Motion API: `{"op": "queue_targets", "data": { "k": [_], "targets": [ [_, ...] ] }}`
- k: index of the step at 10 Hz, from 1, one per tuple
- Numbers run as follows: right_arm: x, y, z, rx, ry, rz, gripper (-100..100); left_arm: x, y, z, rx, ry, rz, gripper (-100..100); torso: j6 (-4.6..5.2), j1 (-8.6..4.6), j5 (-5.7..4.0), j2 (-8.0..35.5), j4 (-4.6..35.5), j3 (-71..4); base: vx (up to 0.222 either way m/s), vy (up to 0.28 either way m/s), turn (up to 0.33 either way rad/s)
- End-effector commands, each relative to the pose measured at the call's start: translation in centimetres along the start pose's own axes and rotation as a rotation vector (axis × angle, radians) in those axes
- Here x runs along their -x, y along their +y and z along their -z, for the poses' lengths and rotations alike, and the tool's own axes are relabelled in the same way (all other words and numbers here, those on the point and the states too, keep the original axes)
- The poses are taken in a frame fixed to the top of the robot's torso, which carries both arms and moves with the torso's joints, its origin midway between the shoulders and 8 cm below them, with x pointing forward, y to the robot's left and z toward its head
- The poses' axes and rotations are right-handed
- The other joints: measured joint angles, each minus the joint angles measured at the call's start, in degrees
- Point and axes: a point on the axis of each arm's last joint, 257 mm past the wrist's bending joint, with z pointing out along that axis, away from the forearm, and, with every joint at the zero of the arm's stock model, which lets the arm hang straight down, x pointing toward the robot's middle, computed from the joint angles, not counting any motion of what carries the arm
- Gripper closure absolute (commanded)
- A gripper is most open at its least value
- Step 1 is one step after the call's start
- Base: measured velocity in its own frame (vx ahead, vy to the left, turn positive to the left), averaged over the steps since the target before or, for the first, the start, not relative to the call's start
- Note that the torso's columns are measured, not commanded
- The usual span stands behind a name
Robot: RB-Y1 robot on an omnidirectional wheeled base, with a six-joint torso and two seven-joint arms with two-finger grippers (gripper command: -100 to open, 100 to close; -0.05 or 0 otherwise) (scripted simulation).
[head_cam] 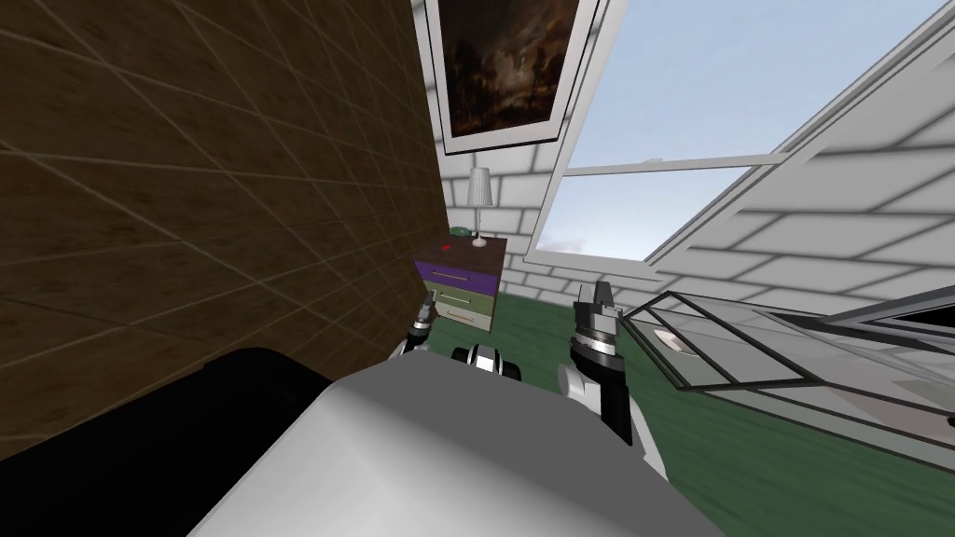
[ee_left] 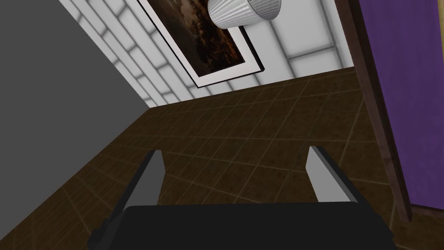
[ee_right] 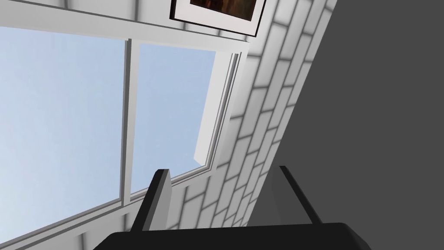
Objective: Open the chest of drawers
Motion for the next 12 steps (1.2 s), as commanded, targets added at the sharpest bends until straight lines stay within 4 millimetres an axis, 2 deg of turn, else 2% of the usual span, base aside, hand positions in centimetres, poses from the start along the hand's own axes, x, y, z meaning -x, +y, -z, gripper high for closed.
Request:
{"op": "queue_targets", "data": {
  "k": [1,12],
  "targets": [
    [0.0,0.0,0.0,0.000,0.000,0.000,0,-0.5,1.0,1.2,0.013,0.000,0.000,-100,-0.01,0.03,0.00,0.1,0.0,0.0,0.085,-0.015,-0.022],
    [0.0,0.0,0.0,0.000,0.000,0.000,0,-2.4,4.2,5.9,0.076,0.006,0.018,-100,0.00,0.00,0.00,0.0,0.0,0.0,0.092,-0.023,-0.014]
  ]
}}
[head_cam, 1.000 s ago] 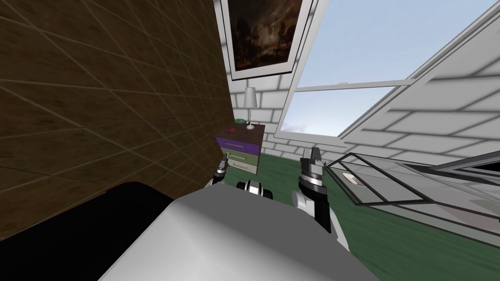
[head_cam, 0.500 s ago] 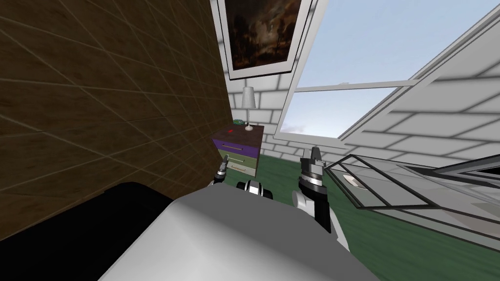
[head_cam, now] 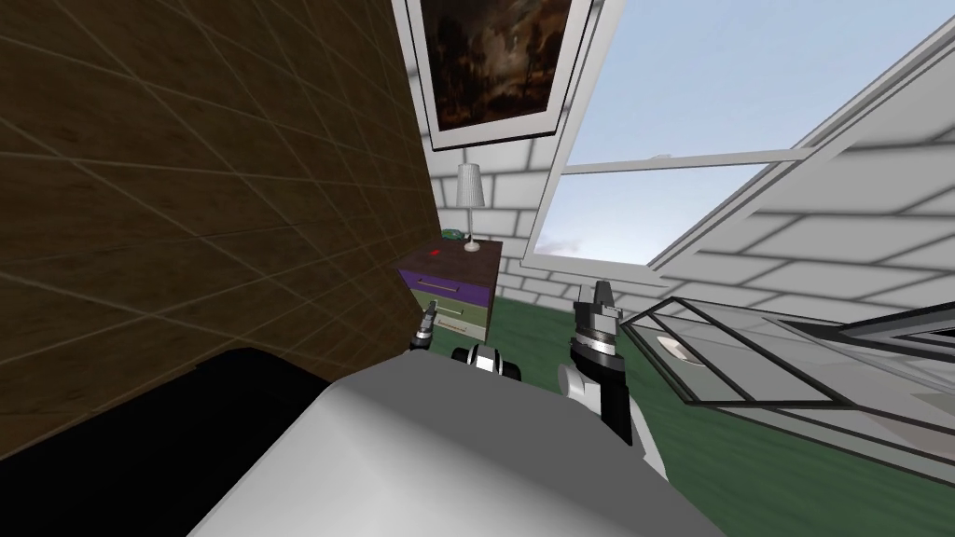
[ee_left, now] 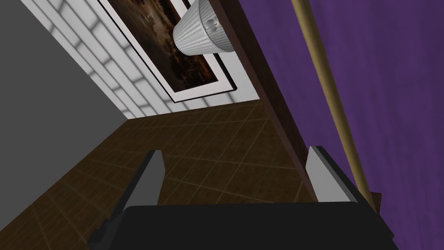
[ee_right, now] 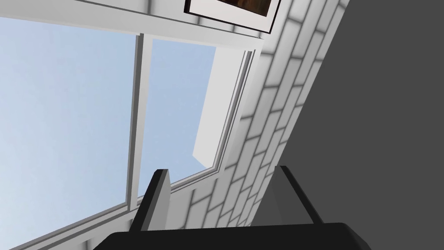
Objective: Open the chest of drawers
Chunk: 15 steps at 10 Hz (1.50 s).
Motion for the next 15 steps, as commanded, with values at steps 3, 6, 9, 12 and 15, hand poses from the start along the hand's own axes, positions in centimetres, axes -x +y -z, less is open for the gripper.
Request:
{"op": "queue_targets", "data": {
  "k": [3,6,9,12,15],
  "targets": [
    [0.0,0.0,0.0,0.000,0.000,0.000,0,-0.8,1.2,1.9,0.026,0.006,0.010,-100,0.00,-0.05,-0.01,0.1,0.0,0.0,0.092,-0.027,-0.011],
    [0.0,0.0,0.0,0.000,0.000,0.000,0,-1.4,1.8,3.3,0.041,0.012,0.018,-100,0.00,-0.04,-0.01,0.1,0.0,0.0,0.093,-0.026,-0.014],
    [0.0,0.0,0.0,0.000,0.000,0.000,0,-1.9,2.2,4.5,0.054,0.014,0.027,-100,0.00,-0.01,0.00,0.1,0.0,0.1,0.097,-0.027,-0.012],
    [0.0,0.0,0.0,0.000,0.000,0.000,0,-2.1,2.3,4.9,0.059,0.014,0.031,-100,0.00,0.02,0.01,0.2,0.0,0.1,0.053,-0.014,-0.008],
    [0.0,0.0,0.0,0.000,0.000,0.000,0,-1.3,3.5,1.8,0.056,0.018,0.033,-100,0.00,-0.08,-0.02,0.3,0.1,0.1,-0.032,-0.038,0.015]
  ]
}}
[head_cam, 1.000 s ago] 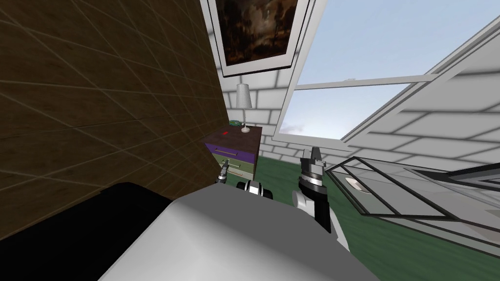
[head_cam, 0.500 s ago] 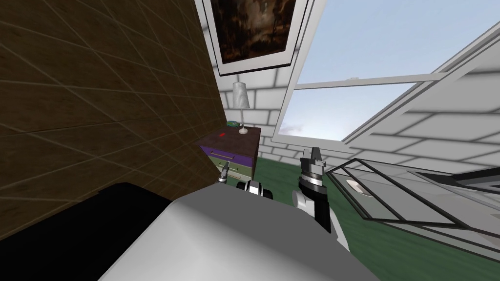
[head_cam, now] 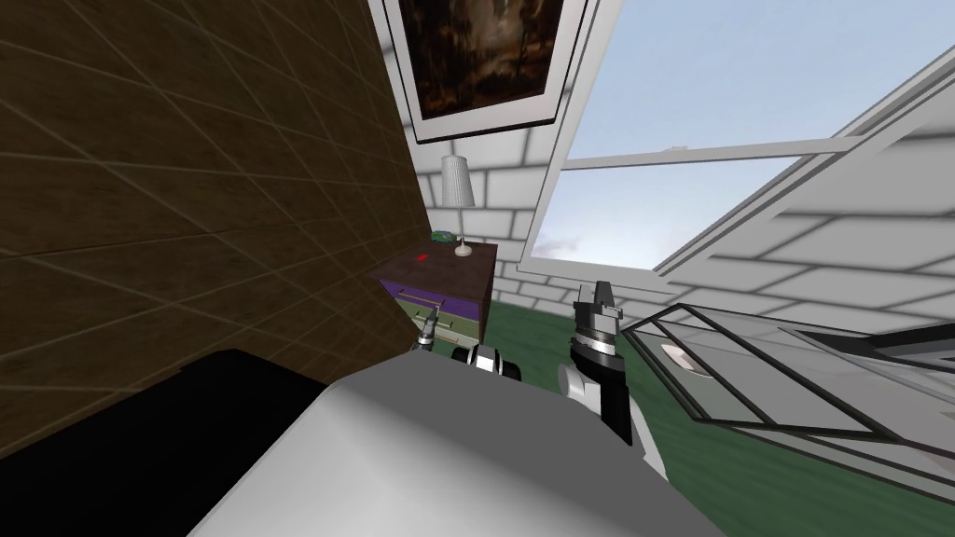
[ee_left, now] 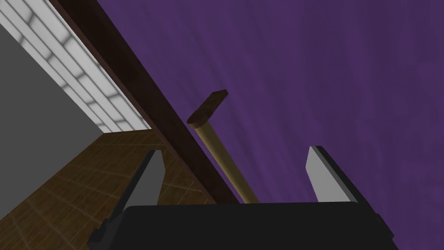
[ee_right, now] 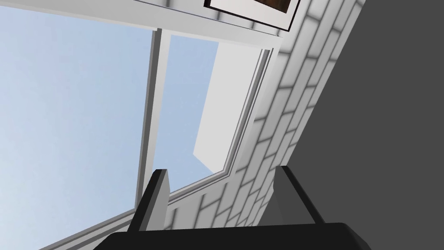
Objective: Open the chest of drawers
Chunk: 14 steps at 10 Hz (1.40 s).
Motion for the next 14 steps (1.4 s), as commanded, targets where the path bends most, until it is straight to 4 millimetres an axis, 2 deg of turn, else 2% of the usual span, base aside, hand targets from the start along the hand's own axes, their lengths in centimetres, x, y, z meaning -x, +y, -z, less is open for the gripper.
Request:
{"op": "queue_targets", "data": {
  "k": [1,3,4,5,10,11,12,14],
  "targets": [
    [0.0,0.0,0.0,0.000,0.000,0.000,0,0.6,0.7,-2.0,0.002,0.003,0.002,-100,0.00,0.02,0.00,-0.1,0.0,0.0,-0.036,-0.036,0.010],
    [0.0,0.0,0.0,0.000,0.000,0.000,0,1.1,1.1,-3.6,0.001,0.004,0.003,-100,0.00,0.08,0.03,-0.2,-0.1,-0.1,-0.041,-0.038,0.012],
    [0.0,0.0,0.0,0.000,0.000,0.000,0,1.0,0.7,-3.0,0.000,0.004,0.003,-100,0.00,0.09,0.03,-0.2,-0.1,-0.1,-0.012,-0.015,0.001],
    [0.0,0.0,0.0,0.000,0.000,0.000,0,0.9,1.0,-3.0,0.001,0.004,0.003,100,-0.01,0.14,0.04,-0.2,-0.1,-0.1,0.006,0.007,-0.007],
    [0.0,0.0,0.0,0.000,0.000,0.000,0,-0.5,-0.6,1.7,0.004,-0.002,0.000,100,0.00,0.13,0.04,-0.3,-0.1,-0.2,0.038,0.041,-0.014],
    [0.0,0.0,0.0,0.000,0.000,0.000,0,-0.3,-0.1,1.1,0.007,0.000,0.001,100,-0.01,0.09,0.02,-0.2,0.0,-0.1,0.019,0.027,-0.002],
    [0.0,0.0,0.0,0.000,0.000,0.000,0,0.4,0.0,0.5,-0.001,0.000,0.001,-100,0.01,-0.02,0.00,-0.1,0.0,0.0,-0.016,0.101,0.014],
    [0.0,0.0,0.0,0.000,0.000,0.000,0,1.0,0.2,-0.2,-0.007,0.001,0.002,-100,-0.01,0.38,0.11,0.0,0.0,0.0,-0.027,0.171,0.002]
  ]
}}
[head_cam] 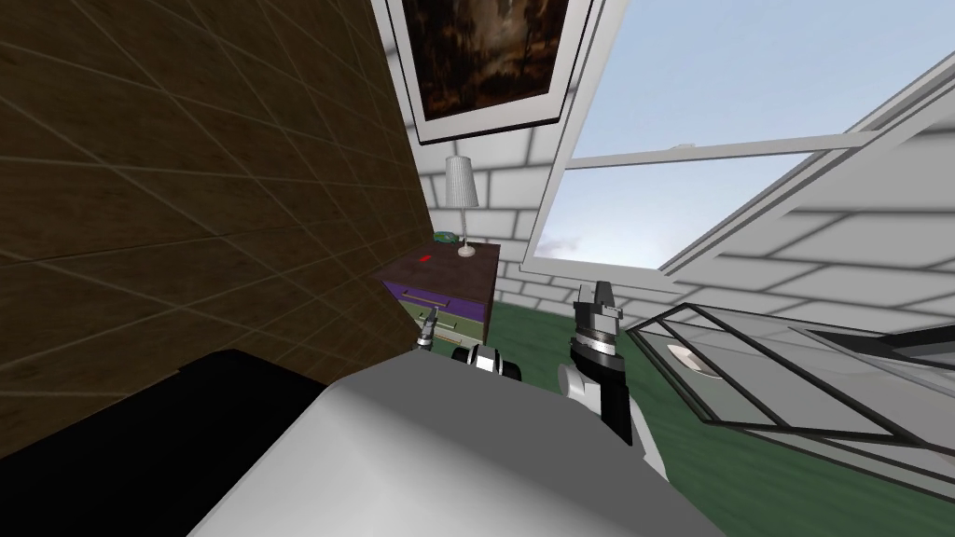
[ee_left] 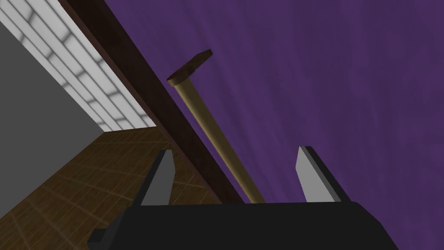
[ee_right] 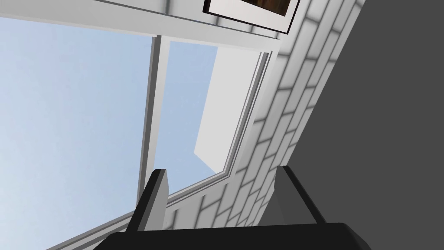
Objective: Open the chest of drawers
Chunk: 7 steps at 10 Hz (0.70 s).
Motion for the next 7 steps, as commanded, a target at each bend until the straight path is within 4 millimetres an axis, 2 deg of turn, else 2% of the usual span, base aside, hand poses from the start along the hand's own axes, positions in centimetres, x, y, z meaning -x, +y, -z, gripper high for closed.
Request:
{"op": "queue_targets", "data": {
  "k": [1,3,4,5,7],
  "targets": [
    [0.0,0.0,0.0,0.000,0.000,0.000,0,1.1,0.2,-1.1,-0.008,0.002,0.002,-100,0.00,-0.09,-0.02,-0.1,0.0,-0.1,-0.022,0.164,0.007],
    [0.0,0.0,0.0,0.000,0.000,0.000,0,1.8,0.4,-1.9,-0.015,0.003,0.003,-100,0.00,-0.34,-0.10,-0.2,-0.1,-0.1,-0.023,0.171,0.007],
    [0.0,0.0,0.0,0.000,0.000,0.000,0,1.6,0.2,-1.6,-0.015,0.002,0.002,-100,0.00,-0.35,-0.10,-0.2,-0.1,-0.1,-0.007,0.079,-0.004],
    [0.0,0.0,0.0,0.000,0.000,0.000,0,2.0,0.7,-2.9,-0.013,0.003,0.005,-100,0.01,-0.62,-0.15,-0.2,-0.1,-0.1,-0.015,0.000,0.010],
    [0.0,0.0,0.0,0.000,0.000,-0.001,0,2.4,1.1,-4.3,-0.013,0.003,0.007,-100,0.01,-0.61,-0.18,-0.1,0.0,-0.1,-0.028,-0.034,0.006]
  ]
}}
